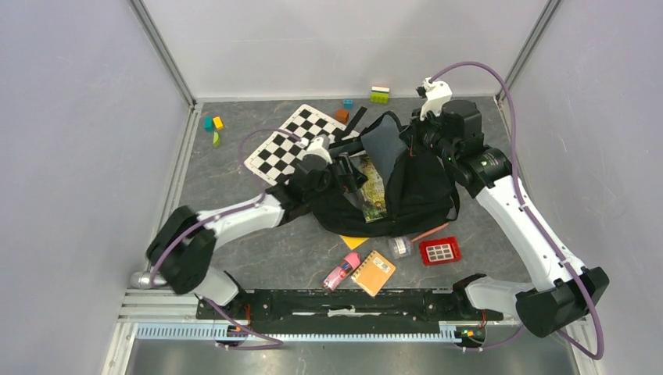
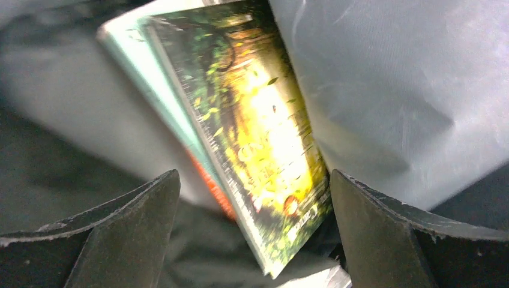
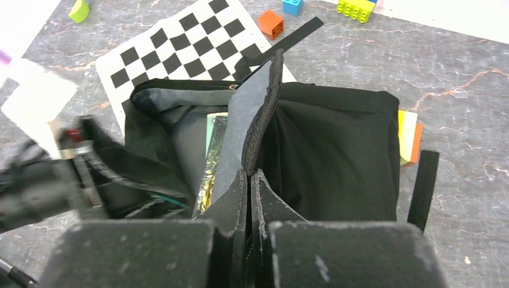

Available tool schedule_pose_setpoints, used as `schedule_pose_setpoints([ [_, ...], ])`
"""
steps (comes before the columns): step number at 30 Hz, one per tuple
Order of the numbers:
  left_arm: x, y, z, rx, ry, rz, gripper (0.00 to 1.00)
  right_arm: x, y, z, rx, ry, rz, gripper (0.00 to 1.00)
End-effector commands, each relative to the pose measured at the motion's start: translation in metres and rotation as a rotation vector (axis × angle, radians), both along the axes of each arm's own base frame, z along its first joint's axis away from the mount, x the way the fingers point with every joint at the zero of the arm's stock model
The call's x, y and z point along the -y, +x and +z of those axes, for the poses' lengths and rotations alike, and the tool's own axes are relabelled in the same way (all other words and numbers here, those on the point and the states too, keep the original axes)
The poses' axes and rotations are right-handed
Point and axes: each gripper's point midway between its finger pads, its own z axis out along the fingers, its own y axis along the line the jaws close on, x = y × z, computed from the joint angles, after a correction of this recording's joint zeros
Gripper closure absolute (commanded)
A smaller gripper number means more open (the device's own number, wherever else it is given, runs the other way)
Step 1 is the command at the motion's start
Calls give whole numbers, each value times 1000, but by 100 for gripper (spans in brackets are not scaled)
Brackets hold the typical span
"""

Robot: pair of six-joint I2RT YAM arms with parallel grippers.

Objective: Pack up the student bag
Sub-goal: Place the book in the student bag.

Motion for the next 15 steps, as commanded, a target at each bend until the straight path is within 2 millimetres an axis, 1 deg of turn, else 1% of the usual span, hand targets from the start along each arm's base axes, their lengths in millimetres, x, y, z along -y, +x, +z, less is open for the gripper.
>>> schedule_pose_setpoints([
  [1,-74,-13,-1,76,254,111,0,12,19,51,179,18,-85,100],
  [3,-99,-23,-5,68,264,154,0,13,22,56,192,10,-95,100],
  [5,-121,-34,-21,2,269,182,0,14,27,58,197,-2,-106,100],
  [9,-154,-47,-57,-121,286,267,0,17,35,69,221,-13,-131,100],
  [11,-159,-52,-67,-157,273,301,0,17,38,78,239,-8,-135,100],
  [13,-156,-55,-75,-181,245,298,0,16,39,84,249,-3,-138,100],
  [15,-157,-55,-86,-207,255,311,0,16,40,89,259,1,-139,100],
])
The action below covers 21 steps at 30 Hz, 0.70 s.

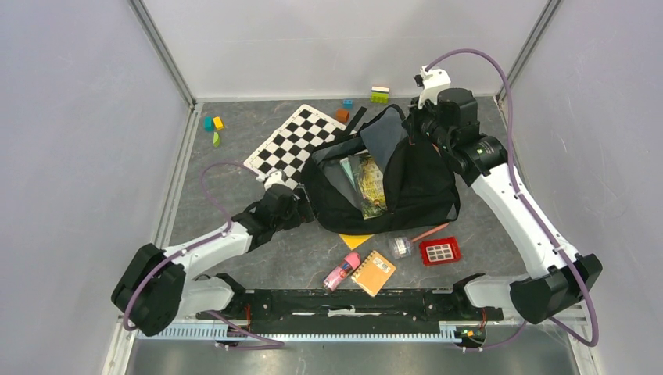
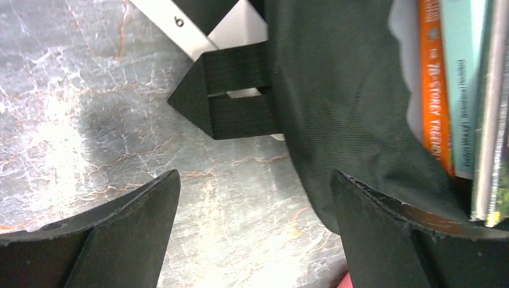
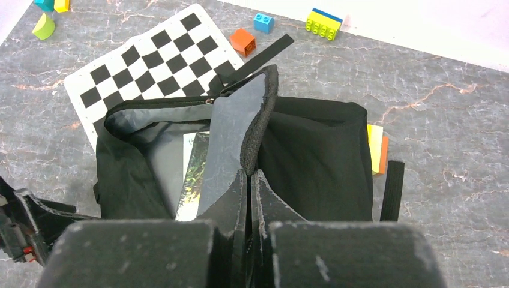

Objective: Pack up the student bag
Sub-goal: Place the book in the student bag, then move the student bag to the center of the board.

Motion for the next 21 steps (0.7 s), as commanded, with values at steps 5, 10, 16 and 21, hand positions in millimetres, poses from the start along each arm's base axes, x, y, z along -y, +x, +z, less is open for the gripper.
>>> schedule_pose_setpoints([
  [5,34,13,-11,-1,-160,-23,12,8,16,81,235,59,-66,100],
  [10,82,43,21,83,-276,-152,40,12,25,85,257,41,-95,100],
  [16,108,100,93,276,-247,-199,97,23,41,92,294,5,-169,100],
  [21,115,147,96,301,-152,-225,98,30,63,74,281,-49,-225,100],
])
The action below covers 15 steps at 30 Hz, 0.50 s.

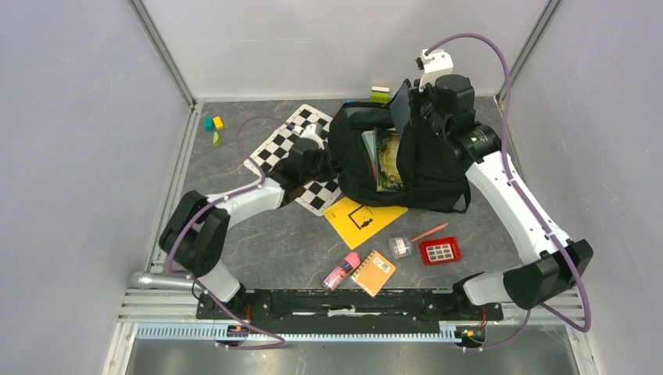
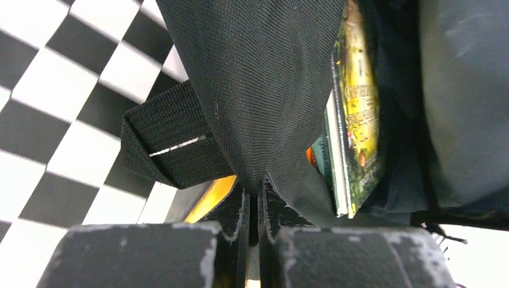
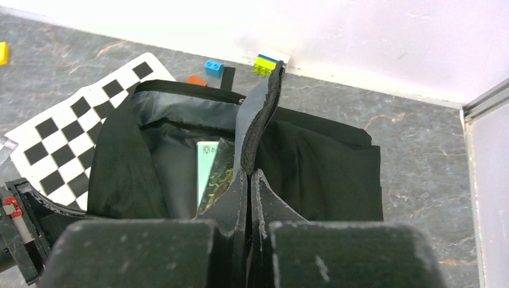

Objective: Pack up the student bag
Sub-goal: Move the student bag to the center of the board.

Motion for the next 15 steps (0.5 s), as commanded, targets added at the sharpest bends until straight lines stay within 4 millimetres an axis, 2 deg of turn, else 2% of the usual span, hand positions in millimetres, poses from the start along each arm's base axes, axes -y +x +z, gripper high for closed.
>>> schedule_pose_setpoints([
  [1,9,55,27,153,48,-27,98,14,29,41,165,4,-100,100],
  [3,10,66,6,116,93,-39,95,14,35,28,146,-8,-106,100],
  [4,8,69,-6,91,118,-44,86,13,38,22,140,-10,-104,100],
  [6,3,73,-23,47,152,-49,59,11,41,10,121,-13,-97,100],
  [8,-5,74,-29,29,165,-43,23,10,41,-1,96,-19,-93,96],
  [9,-10,72,-31,29,177,-32,12,10,40,-5,82,-21,-87,85],
  [10,-16,69,-32,36,193,-23,1,8,37,-8,69,-21,-75,64],
  [12,-25,61,-29,55,217,-16,0,7,29,-12,42,-13,-58,31],
  [13,-30,56,-25,66,224,-16,0,7,22,-14,28,-3,-48,21],
  [15,-48,44,-20,77,254,26,0,7,5,-20,2,17,-28,6],
])
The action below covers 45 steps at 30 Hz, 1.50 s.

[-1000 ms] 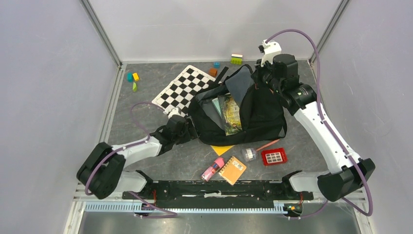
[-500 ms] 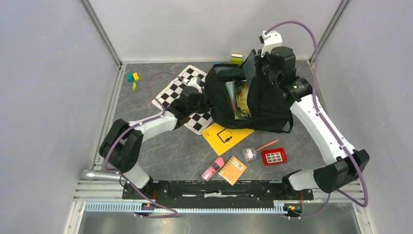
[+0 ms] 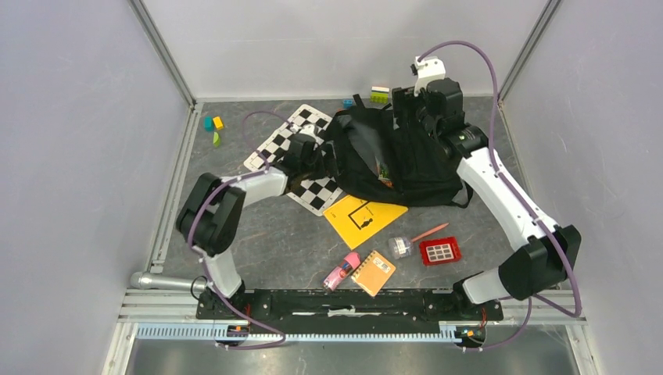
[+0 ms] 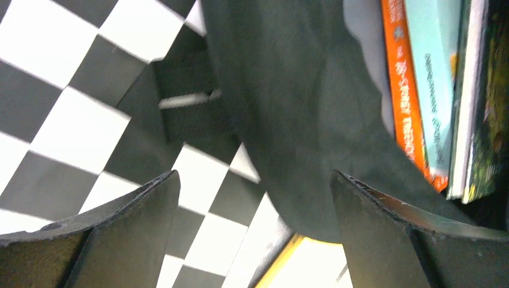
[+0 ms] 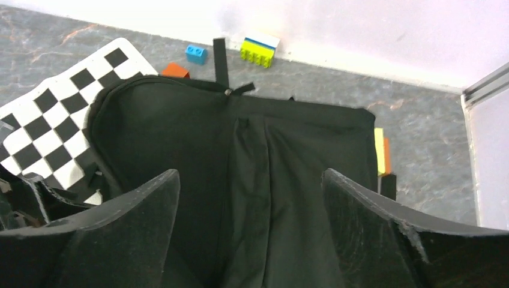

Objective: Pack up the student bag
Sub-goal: Move the student bag to the center of the board.

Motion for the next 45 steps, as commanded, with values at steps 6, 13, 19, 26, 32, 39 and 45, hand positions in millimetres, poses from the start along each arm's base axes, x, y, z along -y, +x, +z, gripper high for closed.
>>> schedule_pose_setpoints([
  [6,-51,-65,67,156,-45,72,0,6,-89,-38,-71,178,63,2],
  [13,-55,-120,41,29,-191,70,0,22,-138,-115,-131,278,7,3],
  [19,-53,-142,27,-28,-287,83,0,1,-163,-183,-223,382,102,14],
  [26,-49,-149,15,-76,-354,98,0,-3,-165,-226,-254,361,131,23],
  [32,-42,-152,5,-116,-387,98,0,-5,-152,-228,-205,291,176,23],
  [39,-42,-153,6,-113,-394,104,0,-13,-150,-246,-260,245,232,25],
  [45,-48,-157,4,-115,-378,120,0,-10,-148,-260,-288,202,226,22],
])
